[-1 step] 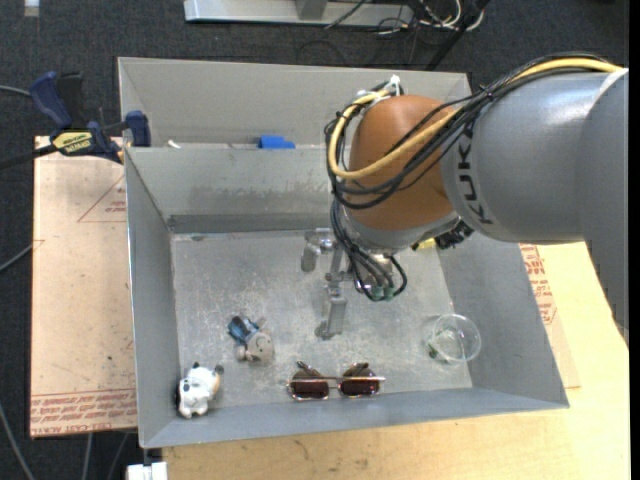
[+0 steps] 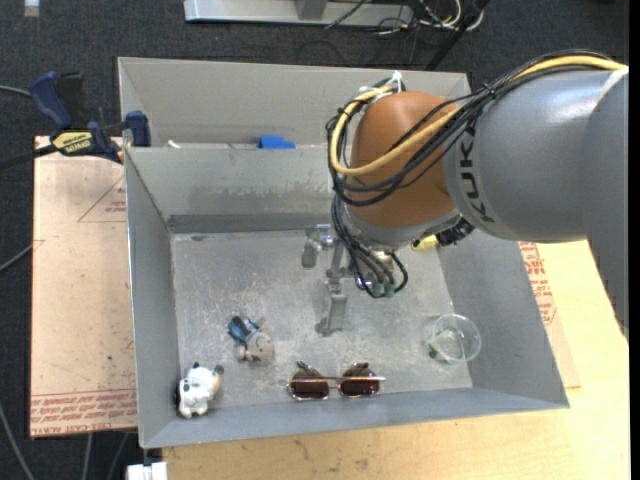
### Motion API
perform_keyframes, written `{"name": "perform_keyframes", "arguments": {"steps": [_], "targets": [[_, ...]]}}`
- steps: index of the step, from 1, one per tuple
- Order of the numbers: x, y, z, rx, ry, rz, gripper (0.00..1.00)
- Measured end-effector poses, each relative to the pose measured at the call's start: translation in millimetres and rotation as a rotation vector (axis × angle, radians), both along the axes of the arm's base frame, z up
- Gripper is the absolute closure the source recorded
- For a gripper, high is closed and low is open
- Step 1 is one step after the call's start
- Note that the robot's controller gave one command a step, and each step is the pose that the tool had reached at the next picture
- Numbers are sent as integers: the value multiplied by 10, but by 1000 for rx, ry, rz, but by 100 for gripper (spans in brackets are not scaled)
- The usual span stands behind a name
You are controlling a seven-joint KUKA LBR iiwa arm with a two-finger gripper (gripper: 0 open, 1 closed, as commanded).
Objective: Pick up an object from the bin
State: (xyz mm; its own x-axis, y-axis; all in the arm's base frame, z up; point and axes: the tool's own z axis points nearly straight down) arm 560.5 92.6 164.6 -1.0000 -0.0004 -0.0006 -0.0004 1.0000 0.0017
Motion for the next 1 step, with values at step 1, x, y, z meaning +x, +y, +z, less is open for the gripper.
{"name": "perform_keyframes", "arguments": {"steps": [1], "targets": [[-25, 236, -312, -2, -9, 125, 0]]}}
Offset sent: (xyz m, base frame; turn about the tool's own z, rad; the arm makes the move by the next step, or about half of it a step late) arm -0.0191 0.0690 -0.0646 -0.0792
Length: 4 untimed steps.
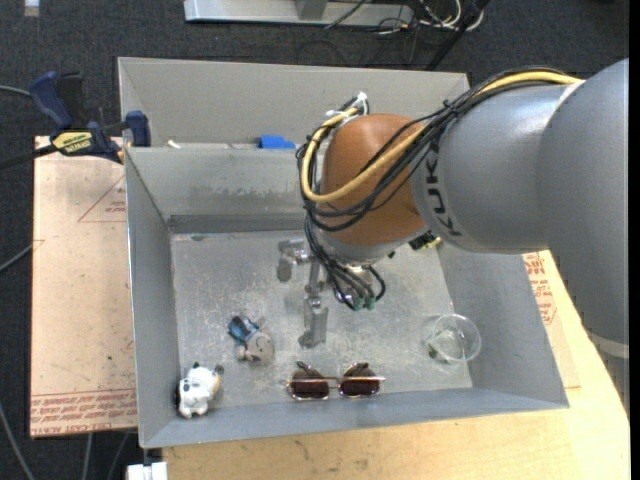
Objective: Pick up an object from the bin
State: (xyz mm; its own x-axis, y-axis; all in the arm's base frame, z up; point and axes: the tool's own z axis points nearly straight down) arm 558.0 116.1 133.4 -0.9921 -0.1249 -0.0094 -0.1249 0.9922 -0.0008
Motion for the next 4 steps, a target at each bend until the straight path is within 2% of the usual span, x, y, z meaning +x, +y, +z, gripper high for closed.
{"name": "perform_keyframes", "arguments": {"steps": [1, 2, 3, 4], "targets": [[-114, 298, -287, 0, 11, 48, 0], [-87, 451, -259, 0, 8, 73, 0], [-201, 560, -542, -1, 6, 424, 0], [-332, 532, -630, 1, 7, 213, 100]]}}
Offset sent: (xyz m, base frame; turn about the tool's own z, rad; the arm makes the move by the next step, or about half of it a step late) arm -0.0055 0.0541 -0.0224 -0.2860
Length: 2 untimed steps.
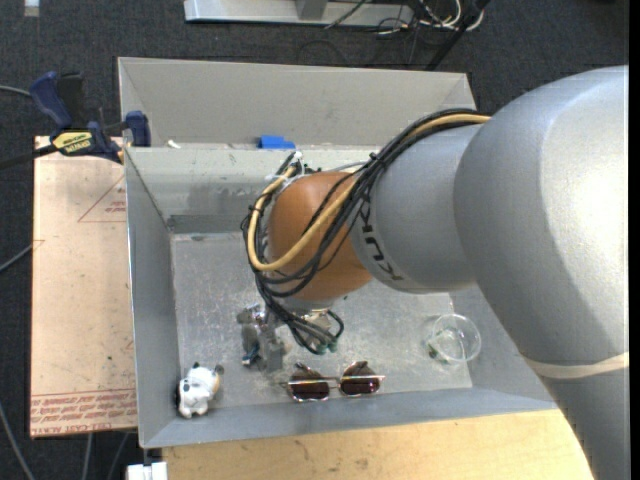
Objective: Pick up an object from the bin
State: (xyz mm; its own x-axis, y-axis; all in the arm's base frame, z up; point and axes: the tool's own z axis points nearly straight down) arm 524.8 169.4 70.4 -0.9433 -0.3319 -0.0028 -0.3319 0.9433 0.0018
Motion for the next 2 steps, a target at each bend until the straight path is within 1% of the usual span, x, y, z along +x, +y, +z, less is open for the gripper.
{"name": "perform_keyframes", "arguments": {"steps": [1, 2], "targets": [[0, -1, 0, 0, 0, -1, 100], [-12, -4, 33, -2, 5, 0, 100]]}}
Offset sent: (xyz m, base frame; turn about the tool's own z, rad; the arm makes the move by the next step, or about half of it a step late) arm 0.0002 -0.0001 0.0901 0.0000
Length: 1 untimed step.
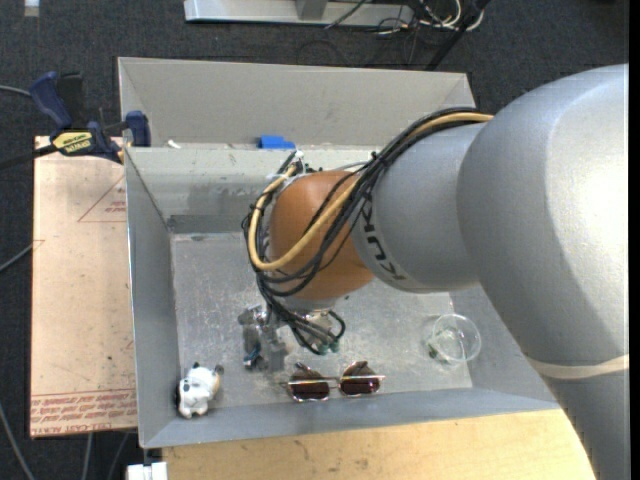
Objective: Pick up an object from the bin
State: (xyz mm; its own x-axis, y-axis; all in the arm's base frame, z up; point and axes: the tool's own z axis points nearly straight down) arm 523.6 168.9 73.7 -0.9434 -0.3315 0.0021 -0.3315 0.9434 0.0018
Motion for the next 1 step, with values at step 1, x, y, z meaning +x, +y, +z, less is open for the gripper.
{"name": "perform_keyframes", "arguments": {"steps": [1], "targets": [[-24, -7, 201, -3, 7, 0, 100]]}}
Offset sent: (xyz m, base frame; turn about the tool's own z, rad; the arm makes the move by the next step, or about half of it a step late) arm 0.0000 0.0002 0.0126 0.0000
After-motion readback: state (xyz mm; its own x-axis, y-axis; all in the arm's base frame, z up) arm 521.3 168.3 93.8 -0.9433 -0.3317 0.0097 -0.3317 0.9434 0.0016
